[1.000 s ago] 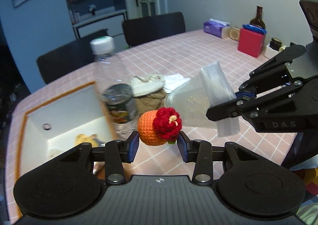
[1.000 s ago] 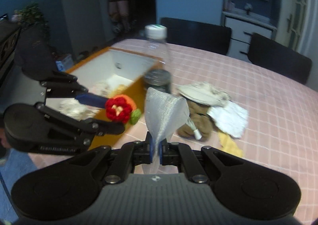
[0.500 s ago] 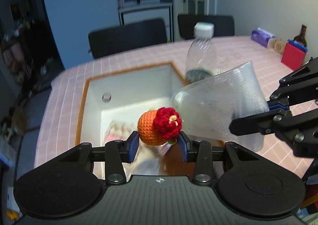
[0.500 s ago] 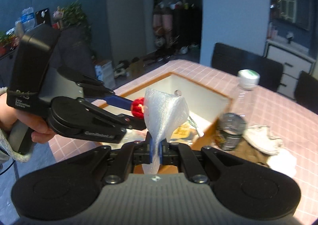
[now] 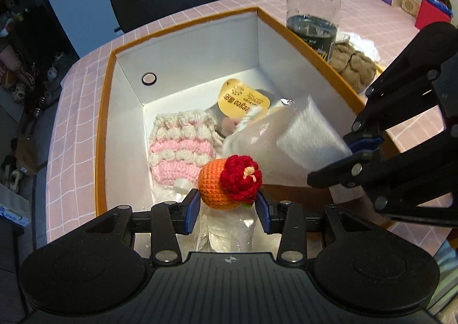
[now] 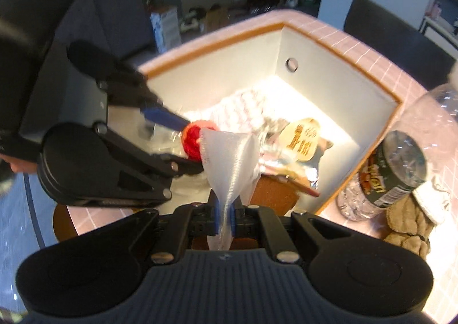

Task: Organize soft objects
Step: 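Carry the orange fruit and mesh bag into the white box and release both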

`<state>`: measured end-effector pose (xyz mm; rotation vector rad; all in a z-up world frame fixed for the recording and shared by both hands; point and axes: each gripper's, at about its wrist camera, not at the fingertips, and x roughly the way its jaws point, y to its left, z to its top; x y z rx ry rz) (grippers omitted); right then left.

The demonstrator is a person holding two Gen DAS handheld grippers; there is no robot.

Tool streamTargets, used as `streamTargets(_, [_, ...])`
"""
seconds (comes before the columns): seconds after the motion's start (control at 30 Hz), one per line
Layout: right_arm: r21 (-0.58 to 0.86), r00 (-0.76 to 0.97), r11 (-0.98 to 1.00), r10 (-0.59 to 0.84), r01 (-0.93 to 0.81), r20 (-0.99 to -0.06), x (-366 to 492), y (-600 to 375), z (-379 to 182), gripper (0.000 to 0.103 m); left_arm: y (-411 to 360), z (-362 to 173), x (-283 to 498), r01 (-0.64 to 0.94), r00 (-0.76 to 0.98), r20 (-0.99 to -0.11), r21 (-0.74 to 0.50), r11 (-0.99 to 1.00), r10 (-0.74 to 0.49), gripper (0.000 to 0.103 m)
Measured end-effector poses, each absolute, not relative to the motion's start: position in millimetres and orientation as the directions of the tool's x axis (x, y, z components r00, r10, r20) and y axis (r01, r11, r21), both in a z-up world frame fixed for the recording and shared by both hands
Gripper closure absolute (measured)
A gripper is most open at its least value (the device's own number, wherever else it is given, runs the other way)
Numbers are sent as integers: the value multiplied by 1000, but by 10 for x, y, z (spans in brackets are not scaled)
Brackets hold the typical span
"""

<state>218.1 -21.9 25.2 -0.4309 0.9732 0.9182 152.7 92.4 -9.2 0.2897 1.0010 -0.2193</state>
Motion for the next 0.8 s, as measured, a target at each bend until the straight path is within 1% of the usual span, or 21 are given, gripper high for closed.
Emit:
streamTargets(0.17, [95, 208, 552, 460, -828, -863, 2196, -147, 180, 97, 928, -133, 1629, 315, 504, -863, 143, 938, -38, 55])
streamTargets(0.23, [73, 213, 541, 448, -838, -868, 2168, -148, 145, 98, 909, -140, 1672, 310, 501, -864, 140, 940, -37, 54])
streamTargets(0.3, [48, 225, 529, 439, -847, -870, 2083, -141, 167, 97, 906, -154, 1713, 304, 502, -864, 138, 943, -35, 51])
streamTargets(0.4, [27, 237, 513, 443, -858, -864, 2022, -166, 198, 87, 916, -156, 1744, 289, 503, -864, 129, 949, -36, 51])
streamTargets(0.43, [19, 245, 508, 447, -861, -860, 1999, -184, 228, 81, 918, -150, 1753, 284, 505, -863, 130, 950, -33, 50])
streamTargets(0.47, [7, 259, 509, 449, -861, -855, 1975, -209, 264, 72, 922, -141, 1758, 280, 506, -862, 131, 951, -30, 48])
streamTargets(0.53, [-8, 281, 512, 459, -859, -843, 1954, -259, 336, 60, 926, -105, 1753, 271, 517, -855, 133, 953, -28, 40])
streamTargets(0.6, [-13, 297, 520, 466, -854, -833, 1946, -303, 382, 59, 919, -49, 1736, 268, 530, -848, 134, 954, -29, 34])
streamTargets(0.77, [-21, 342, 552, 486, -834, -804, 1935, -397, 504, 48, 879, 100, 1663, 254, 568, -823, 163, 953, -10, 28])
streamTargets(0.8, [-22, 351, 559, 489, -829, -798, 1936, -417, 525, 47, 873, 123, 1643, 249, 577, -817, 170, 953, -5, 27])
